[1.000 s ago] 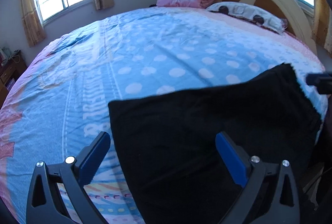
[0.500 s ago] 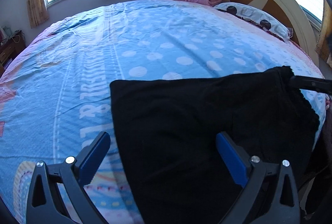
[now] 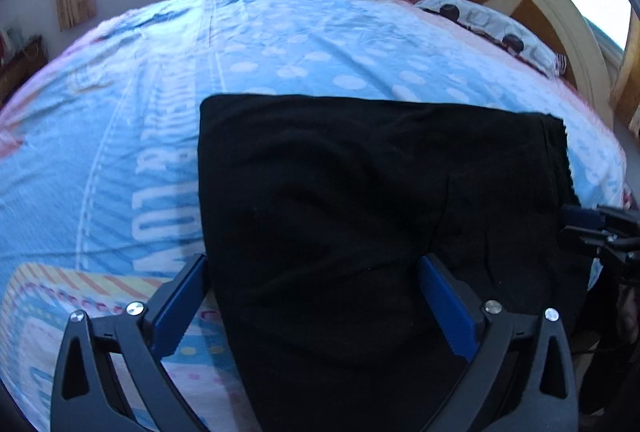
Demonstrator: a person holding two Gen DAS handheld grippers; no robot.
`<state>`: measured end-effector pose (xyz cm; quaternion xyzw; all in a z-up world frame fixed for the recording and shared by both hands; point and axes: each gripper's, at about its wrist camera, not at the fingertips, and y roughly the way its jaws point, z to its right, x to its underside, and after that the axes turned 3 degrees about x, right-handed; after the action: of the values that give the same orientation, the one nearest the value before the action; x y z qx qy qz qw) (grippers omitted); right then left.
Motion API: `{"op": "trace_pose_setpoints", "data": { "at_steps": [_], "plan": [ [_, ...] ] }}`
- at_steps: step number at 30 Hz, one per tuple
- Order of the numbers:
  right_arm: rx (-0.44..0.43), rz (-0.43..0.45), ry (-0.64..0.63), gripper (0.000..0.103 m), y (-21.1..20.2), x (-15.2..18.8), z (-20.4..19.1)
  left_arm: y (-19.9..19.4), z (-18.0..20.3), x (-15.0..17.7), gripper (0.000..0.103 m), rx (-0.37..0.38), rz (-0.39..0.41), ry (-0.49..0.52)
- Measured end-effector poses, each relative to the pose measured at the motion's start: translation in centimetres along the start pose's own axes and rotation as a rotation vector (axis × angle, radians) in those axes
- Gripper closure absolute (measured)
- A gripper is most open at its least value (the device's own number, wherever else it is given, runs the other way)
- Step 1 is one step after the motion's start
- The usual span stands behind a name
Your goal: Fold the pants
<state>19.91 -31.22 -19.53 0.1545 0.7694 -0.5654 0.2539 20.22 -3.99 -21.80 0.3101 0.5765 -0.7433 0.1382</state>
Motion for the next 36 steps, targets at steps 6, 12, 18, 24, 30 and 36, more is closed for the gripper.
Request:
{"op": "trace_pose_setpoints", "data": {
  "at_steps": [6, 12, 18, 24, 30, 36],
  "plan": [
    [-0.017, 0.031, 0.003, 0.048, -1.1, 0.1, -0.2, -1.1, 0.1, 0.1, 0.0, -0.007, 0.011, -0.004],
    [-0.036, 0.107, 0.081, 0.047, -4.2, 0.2, 1.3, -3.2, -0.7, 0.5, 0.0, -0.02, 0.047, 0.006],
    [-0.008, 0.131, 0.233, 0.035, -5.5, 0.3, 5.5, -3.1, -3.1, 1.3, 0.0, 0.007, 0.042, -0.071],
    [-0.077, 0.091, 0.279, 0.035, -3.8, 0.3, 6.7, -2.2, -3.0, 1.5, 0.0, 0.049, 0.028, -0.085],
    [-0.103, 0.037, 0.269, 0.035, -1.9, 0.1, 6.5, -1.2, -2.2, 1.3, 0.0, 0.039, 0.032, -0.066],
    [-0.102, 0.015, 0.19, 0.048, -0.9, -0.2, 4.4, -1.3, -1.4, 1.0, 0.01, 0.139, 0.031, -0.073]
  ]
}}
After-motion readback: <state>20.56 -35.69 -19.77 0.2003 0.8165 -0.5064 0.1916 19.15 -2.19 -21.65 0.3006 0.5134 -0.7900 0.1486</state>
